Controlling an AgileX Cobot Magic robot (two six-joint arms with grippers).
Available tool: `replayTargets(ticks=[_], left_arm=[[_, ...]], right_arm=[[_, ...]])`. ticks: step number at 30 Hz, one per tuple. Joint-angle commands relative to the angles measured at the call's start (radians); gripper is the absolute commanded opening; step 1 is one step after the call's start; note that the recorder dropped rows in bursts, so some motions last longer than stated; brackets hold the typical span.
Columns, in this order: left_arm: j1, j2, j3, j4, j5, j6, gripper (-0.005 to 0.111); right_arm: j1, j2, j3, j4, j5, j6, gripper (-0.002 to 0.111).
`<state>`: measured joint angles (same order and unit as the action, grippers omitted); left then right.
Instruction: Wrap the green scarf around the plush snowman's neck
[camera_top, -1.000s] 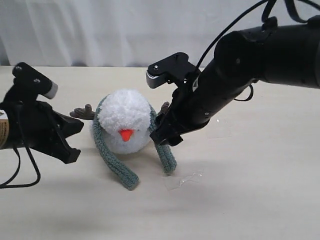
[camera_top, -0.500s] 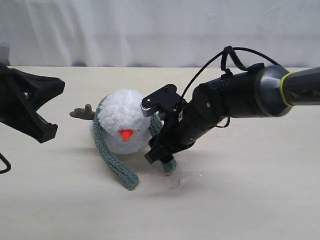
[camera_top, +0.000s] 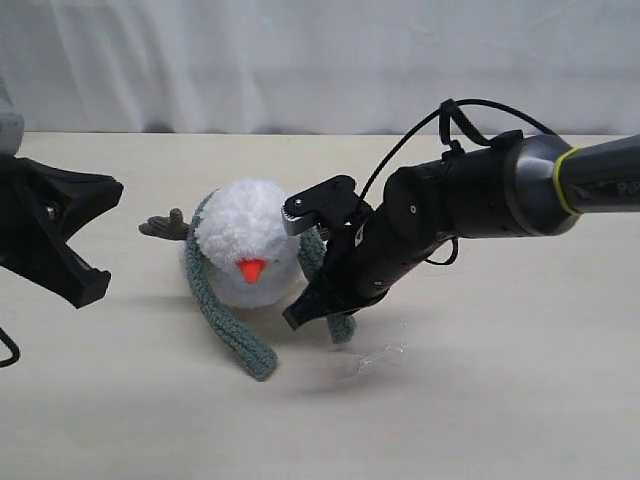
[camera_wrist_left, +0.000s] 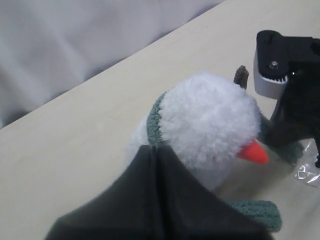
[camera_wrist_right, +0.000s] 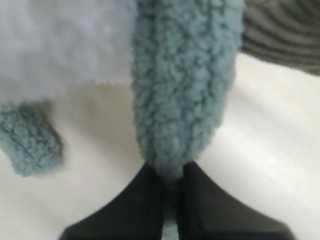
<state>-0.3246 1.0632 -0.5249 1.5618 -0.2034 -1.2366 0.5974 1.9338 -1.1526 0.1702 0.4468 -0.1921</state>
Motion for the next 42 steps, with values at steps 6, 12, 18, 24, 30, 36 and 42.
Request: replayTargets(ticks=[6, 12, 18, 24, 30, 36, 42], left_arm=[[-0.002, 0.099, 0.015, -0.045, 0.008, 0.037, 0.000], [-0.002, 0.215, 0.013, -0.263, -0.062, 0.274, 0.000], [-0.002, 0.283, 0.013, -0.382, -0.065, 0.412, 0.000], [0.000, 0.439, 0.011, -0.740, -0.192, 0.752, 0.000], [0.000, 0.541, 0.011, -1.147, -0.315, 1.134, 0.000], [0.000, 0.576, 0.011, -1.183, -0.543, 1.181, 0.000], [0.000, 0.514, -0.151, -1.128, -0.167, 1.047, 0.000]], right_arm=[[-0.001, -0.028, 0.004, 0.281, 0.070, -0.204, 0.004], [-0.001, -0.028, 0.019, 0.441, 0.130, -0.326, 0.004], [-0.001, -0.028, 0.019, 0.533, 0.152, -0.403, 0.004], [-0.001, -0.028, 0.019, 0.520, 0.150, -0.403, 0.004], [-0.001, -0.028, 0.019, 0.517, 0.150, -0.403, 0.004], [-0.001, -0.028, 0.019, 0.517, 0.150, -0.403, 0.004], [-0.001, -0.028, 0.019, 0.518, 0.152, -0.399, 0.004]])
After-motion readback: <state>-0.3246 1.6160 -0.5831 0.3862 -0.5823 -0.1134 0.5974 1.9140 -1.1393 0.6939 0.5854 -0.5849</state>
